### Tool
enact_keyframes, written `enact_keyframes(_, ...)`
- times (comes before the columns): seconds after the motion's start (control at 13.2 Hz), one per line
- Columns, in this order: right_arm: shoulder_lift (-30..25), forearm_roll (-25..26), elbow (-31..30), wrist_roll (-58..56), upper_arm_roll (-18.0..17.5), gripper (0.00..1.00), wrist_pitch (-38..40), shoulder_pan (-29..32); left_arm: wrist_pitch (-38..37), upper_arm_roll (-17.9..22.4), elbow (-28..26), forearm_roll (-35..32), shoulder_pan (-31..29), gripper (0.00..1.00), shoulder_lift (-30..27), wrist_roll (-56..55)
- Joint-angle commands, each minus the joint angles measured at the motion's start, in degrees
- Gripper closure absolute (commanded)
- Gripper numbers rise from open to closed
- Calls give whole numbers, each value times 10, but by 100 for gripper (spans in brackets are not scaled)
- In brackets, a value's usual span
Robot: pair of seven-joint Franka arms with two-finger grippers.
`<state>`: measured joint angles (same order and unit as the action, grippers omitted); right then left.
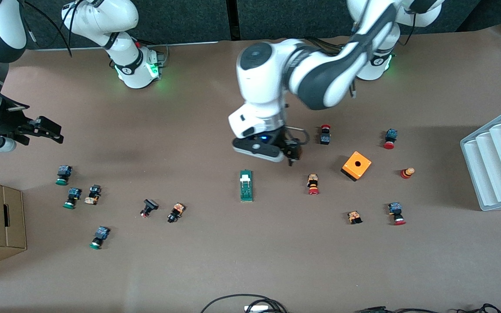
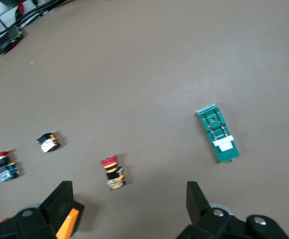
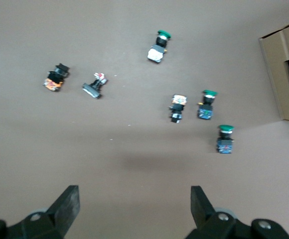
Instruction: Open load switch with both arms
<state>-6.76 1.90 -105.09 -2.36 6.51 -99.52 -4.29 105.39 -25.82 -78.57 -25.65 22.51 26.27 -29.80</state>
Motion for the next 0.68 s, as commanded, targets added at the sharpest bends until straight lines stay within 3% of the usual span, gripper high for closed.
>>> enact_keyframes(0.0,22,29,23,4,-2,0,-1,-5,-37,-5,-12,69,-57,0,-54,42)
enact_keyframes(0.45,23,30,23,-2,-4,0,2,-7,-134,0,-17,139,-176,0,-130,174)
enact_keyframes(0.6,23,30,23,-1,-11,0,2,-8,-134,83,-34,202,-171,0,-159,212)
